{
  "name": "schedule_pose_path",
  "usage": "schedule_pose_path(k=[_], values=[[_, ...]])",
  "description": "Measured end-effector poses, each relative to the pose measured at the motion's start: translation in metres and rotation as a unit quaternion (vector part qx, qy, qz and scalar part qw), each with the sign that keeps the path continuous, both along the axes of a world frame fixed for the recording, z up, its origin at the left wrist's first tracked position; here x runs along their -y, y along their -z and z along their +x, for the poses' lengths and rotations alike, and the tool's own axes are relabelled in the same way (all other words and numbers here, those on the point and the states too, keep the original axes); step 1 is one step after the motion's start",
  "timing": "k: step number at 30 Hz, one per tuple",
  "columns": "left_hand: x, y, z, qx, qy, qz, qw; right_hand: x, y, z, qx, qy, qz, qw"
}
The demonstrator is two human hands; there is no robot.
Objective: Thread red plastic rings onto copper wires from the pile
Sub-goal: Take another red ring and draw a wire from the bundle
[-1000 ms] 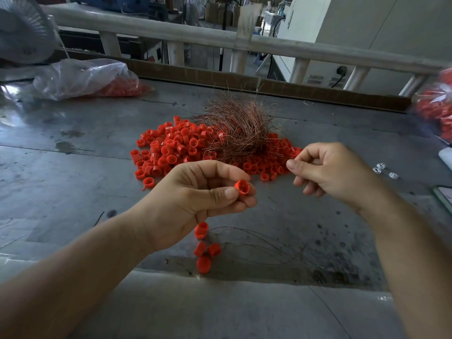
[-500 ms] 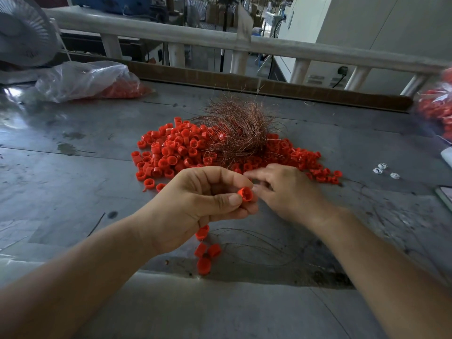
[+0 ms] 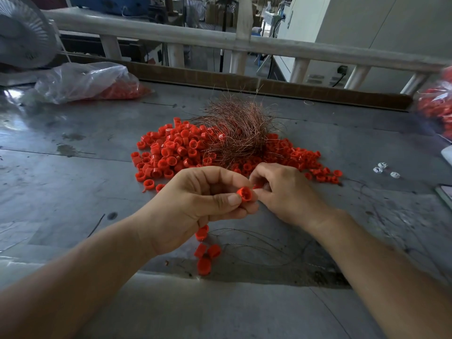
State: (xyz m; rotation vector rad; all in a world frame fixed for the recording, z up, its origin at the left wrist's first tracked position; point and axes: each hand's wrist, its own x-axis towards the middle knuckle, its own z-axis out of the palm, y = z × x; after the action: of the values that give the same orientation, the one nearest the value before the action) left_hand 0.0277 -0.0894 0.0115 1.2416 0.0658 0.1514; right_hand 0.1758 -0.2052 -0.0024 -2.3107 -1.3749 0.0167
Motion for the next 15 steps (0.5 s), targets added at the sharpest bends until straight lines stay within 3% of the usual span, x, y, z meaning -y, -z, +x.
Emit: schedule_pose_path(k=[1,3,5,7,10,15], values=[[0.0,0.0,0.0,-0.001,-0.003,0.002,1.0,0.001,-0.001,0.001,-0.028,0.012,0.014,0.999],[0.0,-0.001,0.001,-0.003,-0.011,0.004,1.0,0.004,-0.009,0.004,-0.176,0.029,0.082,0.981],[0.0,-0.001,0.001,-0.005,-0.024,0.003,1.0,0.01,-0.022,0.002,-0.363,-0.005,0.195,0.911],[0.0,-0.001,0.001,-0.008,-0.036,0.005,0.999,0.016,-0.031,-0.002,-0.474,-0.047,0.271,0.836],[0.0,-0.001,0.001,-0.004,-0.04,0.011,0.999,0.016,-0.035,-0.012,-0.533,-0.083,0.277,0.795],[-0.003,-0.001,0.001,0.005,-0.048,0.029,0.998,0.013,-0.033,-0.02,-0.564,-0.089,0.264,0.777]])
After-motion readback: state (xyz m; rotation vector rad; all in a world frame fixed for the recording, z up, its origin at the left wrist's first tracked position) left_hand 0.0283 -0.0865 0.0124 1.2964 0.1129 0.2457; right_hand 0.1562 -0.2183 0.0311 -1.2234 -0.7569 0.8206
